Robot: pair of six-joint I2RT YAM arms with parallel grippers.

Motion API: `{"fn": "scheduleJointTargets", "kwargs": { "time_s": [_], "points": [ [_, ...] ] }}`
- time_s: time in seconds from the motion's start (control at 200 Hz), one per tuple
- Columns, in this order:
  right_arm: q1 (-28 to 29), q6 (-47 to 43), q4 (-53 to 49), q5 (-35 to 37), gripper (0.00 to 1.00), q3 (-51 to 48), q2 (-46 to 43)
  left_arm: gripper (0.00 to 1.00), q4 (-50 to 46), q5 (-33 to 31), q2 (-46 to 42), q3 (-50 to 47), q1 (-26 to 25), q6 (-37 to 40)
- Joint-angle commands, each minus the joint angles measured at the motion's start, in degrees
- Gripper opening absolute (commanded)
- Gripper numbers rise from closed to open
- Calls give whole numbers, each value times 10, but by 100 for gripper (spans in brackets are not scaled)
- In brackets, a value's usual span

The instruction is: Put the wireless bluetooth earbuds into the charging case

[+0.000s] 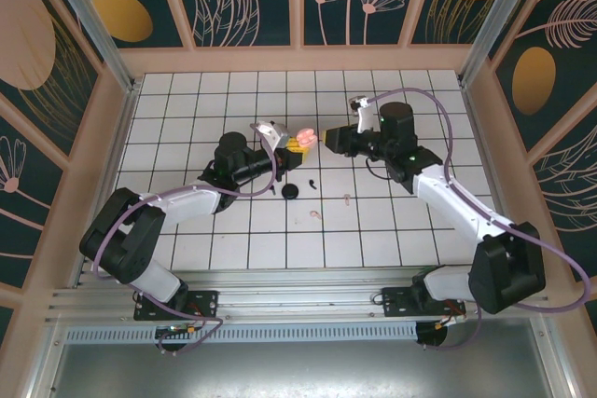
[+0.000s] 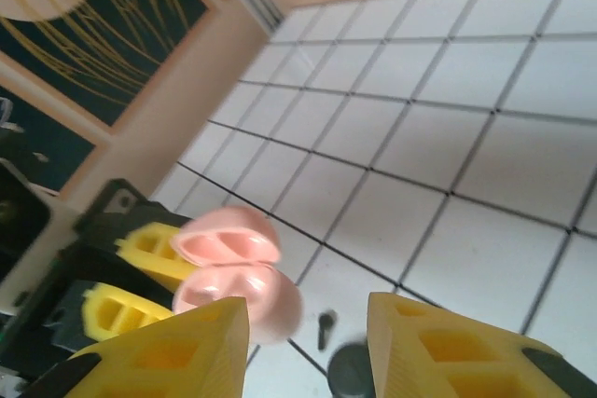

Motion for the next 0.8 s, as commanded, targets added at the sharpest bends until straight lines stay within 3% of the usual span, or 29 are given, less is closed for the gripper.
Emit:
{"fn": "scheduleJointTargets", "kwargs": {
  "time_s": [0.0, 0.195, 0.47, 0.796],
  "points": [
    [-8, -25, -163, 52, 38, 45, 29, 14, -9, -6, -9, 11, -1, 6],
    [-18, -64, -342, 124, 37, 91, 105, 14, -29, -13, -19, -2, -2, 14],
    [-17, -17, -418, 157, 35, 109, 211, 14, -59, -22, -36, -11, -2, 30],
    [-2, 5, -425, 169, 34, 123, 279, 14, -65, -25, -43, -15, -1, 33]
  ]
}}
